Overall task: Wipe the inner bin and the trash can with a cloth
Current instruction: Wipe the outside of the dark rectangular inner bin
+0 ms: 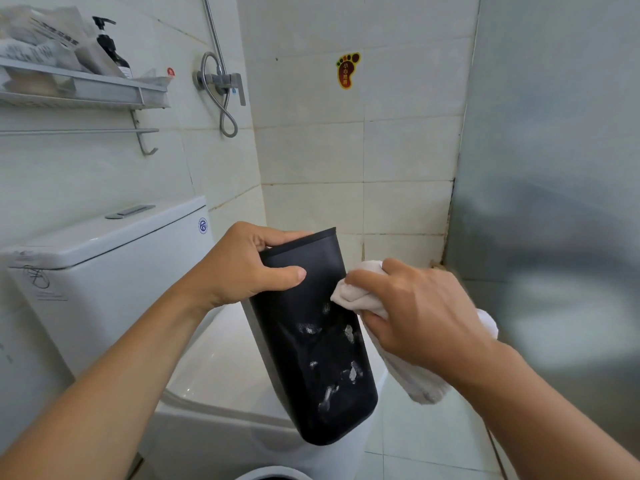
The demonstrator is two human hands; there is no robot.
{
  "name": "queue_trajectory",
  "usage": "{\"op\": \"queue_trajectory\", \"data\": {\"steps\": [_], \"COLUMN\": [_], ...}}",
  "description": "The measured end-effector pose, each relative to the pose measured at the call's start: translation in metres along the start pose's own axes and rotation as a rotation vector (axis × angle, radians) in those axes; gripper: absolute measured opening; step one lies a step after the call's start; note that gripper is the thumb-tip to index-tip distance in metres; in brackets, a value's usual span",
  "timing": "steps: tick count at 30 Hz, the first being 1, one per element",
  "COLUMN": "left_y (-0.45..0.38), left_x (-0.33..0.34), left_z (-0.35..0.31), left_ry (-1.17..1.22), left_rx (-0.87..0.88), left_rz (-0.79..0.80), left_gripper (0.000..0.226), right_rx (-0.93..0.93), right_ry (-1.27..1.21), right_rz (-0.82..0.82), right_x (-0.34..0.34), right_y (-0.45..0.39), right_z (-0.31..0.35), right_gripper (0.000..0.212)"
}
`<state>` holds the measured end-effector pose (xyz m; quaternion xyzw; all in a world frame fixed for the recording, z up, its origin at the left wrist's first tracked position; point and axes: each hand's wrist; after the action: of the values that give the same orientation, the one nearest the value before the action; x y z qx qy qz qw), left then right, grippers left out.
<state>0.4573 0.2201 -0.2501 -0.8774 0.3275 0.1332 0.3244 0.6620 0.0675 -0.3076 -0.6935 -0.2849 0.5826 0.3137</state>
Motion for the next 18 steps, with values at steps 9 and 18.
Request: {"op": "queue_trajectory", "data": {"steps": [9, 18], "left_y": [0.0, -0.003], "left_x": [-0.001, -0.017], "left_z": [0.002, 0.013], "left_ry": [-0.007, -0.007], "left_rx": [0.001, -0.077], "left_rz": [-0.041, -0.082], "left_gripper": [0.05, 0.043], "right_rx": [0.135, 0.34], "right_ry": [-0.099, -0.283], "right_rz": [-0.17, -0.03], "right_x": [0.011, 0.016], "right_y": [-0.018, -0.011], "right_z": [0.014, 0.017], "right_gripper": [0.037, 0.036]}}
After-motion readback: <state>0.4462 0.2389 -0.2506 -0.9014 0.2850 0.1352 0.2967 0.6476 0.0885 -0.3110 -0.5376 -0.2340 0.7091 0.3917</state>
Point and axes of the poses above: each hand's wrist, its own y-axis away from the middle knuckle, its own x-axis out of the palm, z = x × y, and after that the axes turned 8 degrees about -z, right-handed
